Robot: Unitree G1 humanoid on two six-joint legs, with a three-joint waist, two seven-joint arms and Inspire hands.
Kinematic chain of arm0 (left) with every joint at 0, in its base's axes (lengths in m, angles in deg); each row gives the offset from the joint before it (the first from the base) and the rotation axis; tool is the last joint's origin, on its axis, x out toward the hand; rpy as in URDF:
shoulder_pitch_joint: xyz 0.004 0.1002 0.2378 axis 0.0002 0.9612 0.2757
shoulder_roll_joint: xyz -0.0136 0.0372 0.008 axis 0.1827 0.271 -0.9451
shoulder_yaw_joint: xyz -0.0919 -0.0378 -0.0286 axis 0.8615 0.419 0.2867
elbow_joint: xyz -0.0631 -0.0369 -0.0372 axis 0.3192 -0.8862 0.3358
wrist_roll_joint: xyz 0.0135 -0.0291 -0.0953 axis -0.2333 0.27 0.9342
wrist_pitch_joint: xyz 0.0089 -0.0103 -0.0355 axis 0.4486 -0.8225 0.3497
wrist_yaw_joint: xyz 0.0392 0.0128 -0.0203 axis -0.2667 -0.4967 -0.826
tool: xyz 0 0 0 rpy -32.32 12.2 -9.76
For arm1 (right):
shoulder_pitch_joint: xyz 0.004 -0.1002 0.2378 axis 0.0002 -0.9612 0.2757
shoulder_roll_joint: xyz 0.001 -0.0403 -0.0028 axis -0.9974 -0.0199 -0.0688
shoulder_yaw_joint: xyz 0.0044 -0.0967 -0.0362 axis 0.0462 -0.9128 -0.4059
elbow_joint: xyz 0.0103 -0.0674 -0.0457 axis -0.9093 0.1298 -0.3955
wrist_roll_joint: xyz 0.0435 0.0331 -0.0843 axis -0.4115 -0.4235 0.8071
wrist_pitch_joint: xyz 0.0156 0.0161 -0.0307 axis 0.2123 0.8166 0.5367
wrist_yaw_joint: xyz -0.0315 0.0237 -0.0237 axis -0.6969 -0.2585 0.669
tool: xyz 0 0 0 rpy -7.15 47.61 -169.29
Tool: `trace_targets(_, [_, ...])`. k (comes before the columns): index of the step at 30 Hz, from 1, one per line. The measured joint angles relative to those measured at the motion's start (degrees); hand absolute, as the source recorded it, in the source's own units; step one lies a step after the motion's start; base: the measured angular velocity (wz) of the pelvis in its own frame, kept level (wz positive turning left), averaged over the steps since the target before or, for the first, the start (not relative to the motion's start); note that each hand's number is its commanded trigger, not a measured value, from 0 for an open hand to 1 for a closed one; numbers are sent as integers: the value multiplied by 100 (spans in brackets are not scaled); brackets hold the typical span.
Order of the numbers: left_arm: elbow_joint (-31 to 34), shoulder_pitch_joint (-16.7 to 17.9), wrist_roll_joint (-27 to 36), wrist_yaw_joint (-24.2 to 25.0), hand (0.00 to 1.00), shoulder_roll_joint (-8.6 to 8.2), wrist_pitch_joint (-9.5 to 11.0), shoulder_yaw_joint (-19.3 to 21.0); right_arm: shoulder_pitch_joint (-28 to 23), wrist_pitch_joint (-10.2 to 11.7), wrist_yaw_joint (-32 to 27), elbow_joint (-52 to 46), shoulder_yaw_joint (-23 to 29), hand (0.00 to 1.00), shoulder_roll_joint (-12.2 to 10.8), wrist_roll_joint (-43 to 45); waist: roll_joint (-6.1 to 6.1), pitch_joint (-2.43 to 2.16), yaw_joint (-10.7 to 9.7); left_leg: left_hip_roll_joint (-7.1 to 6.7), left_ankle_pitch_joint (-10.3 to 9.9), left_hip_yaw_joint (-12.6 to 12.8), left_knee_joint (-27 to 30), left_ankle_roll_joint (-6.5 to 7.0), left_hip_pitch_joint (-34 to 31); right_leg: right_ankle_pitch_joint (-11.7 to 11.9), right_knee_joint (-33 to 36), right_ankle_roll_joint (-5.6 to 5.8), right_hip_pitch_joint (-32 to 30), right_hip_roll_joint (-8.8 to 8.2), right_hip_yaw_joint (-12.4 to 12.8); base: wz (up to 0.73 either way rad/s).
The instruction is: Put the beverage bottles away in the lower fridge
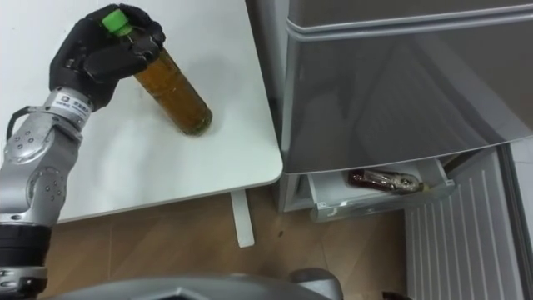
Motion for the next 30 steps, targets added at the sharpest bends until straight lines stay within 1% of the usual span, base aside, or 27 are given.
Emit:
trace_targets(4, [-56,3,-20,34,100,0,-59,-29,-8,1,0,14,1,0,0,0,0,0,-3,2,0,-1,0,0,1,0,-2,0,4,1,1,0])
trace_targets(13, [-65,2,15,150,100,-21,-60,-28,4,-4,2,43,-5,0,0,0,-19,-4,-4,1,0,-3,11,0,-28,1,11,-1,-9,-2,-12,0])
trace_targets(18, [-52,2,49,390,100,-32,-61,-31,11,-5,3,37,-22,0,0,8,-28,-11,-5,1,0,-27,19,0,-62,1,10,-1,-29,-7,-46,0])
trace_targets(19, [-43,2,61,400,100,-44,-63,-32,11,-6,3,28,-45,0,0,7,-30,-12,-4,1,0,-30,19,0,-70,1,10,-1,-36,-8,-49,0])
trace_targets(21, [65,2,65,442,100,-83,-64,-82,14,-13,3,18,-146,0,-2,1,-48,-36,-2,-1,0,-46,19,0,-123,1,9,-2,-86,-10,-54,0])
trace_targets(22, [110,2,67,450,100,-86,-65,-114,15,-15,3,12,-178,0,-2,1,-54,-38,0,-2,0,-51,17,0,-126,2,9,-2,-89,-10,-52,0])
trace_targets(24, [204,3,232,514,100,-115,-65,-235,45,-44,3,19,-181,0,-1,5,-84,-53,-8,-2,0,-65,3,0,-87,2,-3,-2,-55,-8,-82,0])
trace_targets(27, [308,3,516,570,100,-162,-65,-370,103,-30,-5,52,-188,0,-2,1,-113,-45,-7,-1,0,-59,-27,0,3,2,-22,-2,20,-6,-83,0])
trace_targets(30, [425,15,583,576,100,-216,-66,-402,142,1,-18,53,-230,0,-5,-8,-117,-39,9,2,0,-53,-54,0,35,2,-24,-2,29,-2,-68,-4])
